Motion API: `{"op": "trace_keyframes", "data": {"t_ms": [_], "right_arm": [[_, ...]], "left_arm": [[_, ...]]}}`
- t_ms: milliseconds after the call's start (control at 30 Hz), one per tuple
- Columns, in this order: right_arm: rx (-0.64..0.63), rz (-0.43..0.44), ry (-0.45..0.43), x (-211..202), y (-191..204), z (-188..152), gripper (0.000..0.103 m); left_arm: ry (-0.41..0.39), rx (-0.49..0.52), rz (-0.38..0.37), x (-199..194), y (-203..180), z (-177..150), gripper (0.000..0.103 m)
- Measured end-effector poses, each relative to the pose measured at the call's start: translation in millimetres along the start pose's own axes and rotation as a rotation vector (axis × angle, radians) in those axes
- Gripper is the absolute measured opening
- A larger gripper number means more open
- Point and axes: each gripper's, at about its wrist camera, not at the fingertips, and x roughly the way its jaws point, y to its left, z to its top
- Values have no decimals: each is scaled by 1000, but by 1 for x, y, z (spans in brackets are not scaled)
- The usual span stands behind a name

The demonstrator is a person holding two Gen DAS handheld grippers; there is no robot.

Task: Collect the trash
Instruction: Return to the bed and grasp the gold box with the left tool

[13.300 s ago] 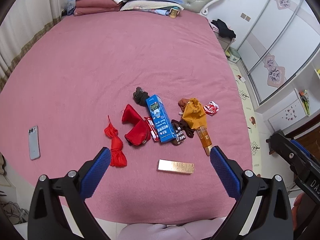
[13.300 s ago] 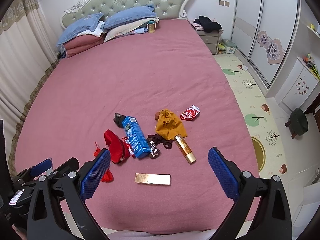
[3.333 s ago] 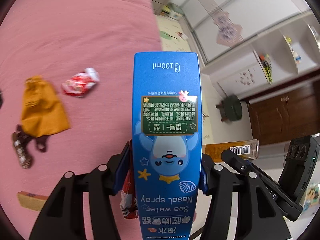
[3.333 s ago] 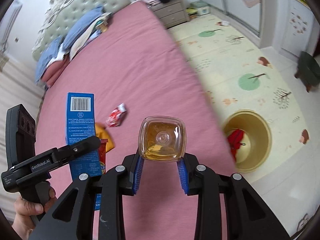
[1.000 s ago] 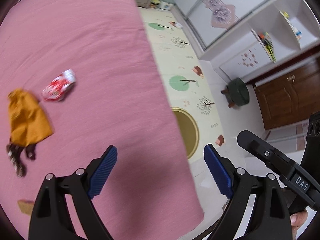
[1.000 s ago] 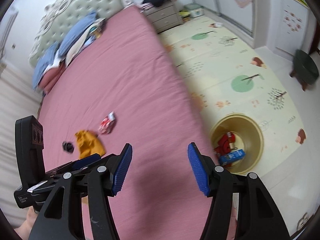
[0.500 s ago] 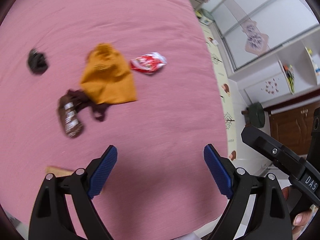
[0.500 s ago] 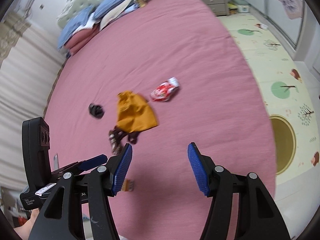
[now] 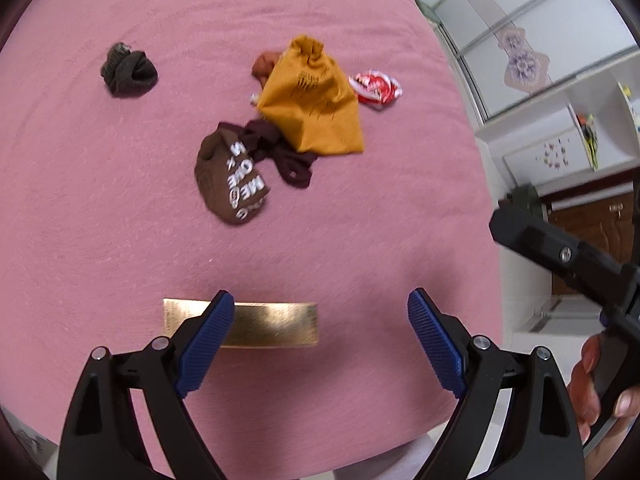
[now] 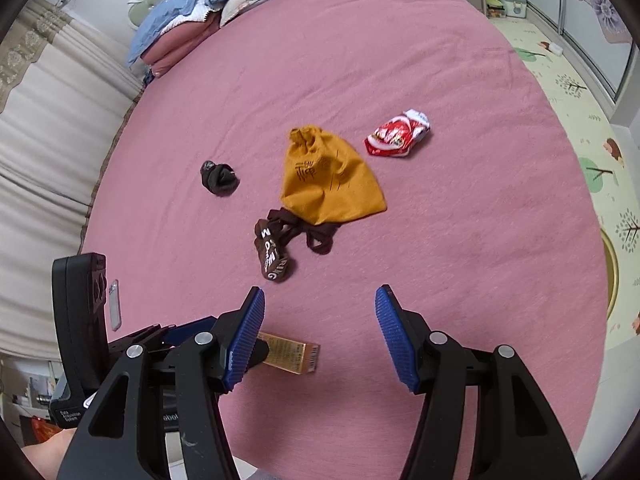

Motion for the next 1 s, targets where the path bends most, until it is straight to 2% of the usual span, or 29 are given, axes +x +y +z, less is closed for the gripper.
{"op": "trace_keyframes", "data": {"t_ms": [167, 400, 600, 767, 833, 933, 1000], "right_arm": [[56, -15, 0, 16, 6, -15, 57], [153, -32, -7, 39, 10, -40, 57], [199, -46, -11, 55, 8, -53, 57], [231, -60, -18, 63, 3, -57, 57], [238, -63, -17, 64, 1, -58, 57], [241, -66, -14, 68, 0, -59, 57], [234, -72, -10, 70, 1, -58, 57]], "left_arm": [[59, 106, 7, 13, 15, -7, 88], [144, 314, 14, 38, 24, -12, 88], [192, 465, 3, 62, 23, -9, 88], [200, 618, 3, 77, 17, -14, 92], [221, 635, -6, 83, 18, -15, 92], [224, 656, 34, 94, 22, -15, 90], [218, 634, 49, 101, 26, -12, 80]]}}
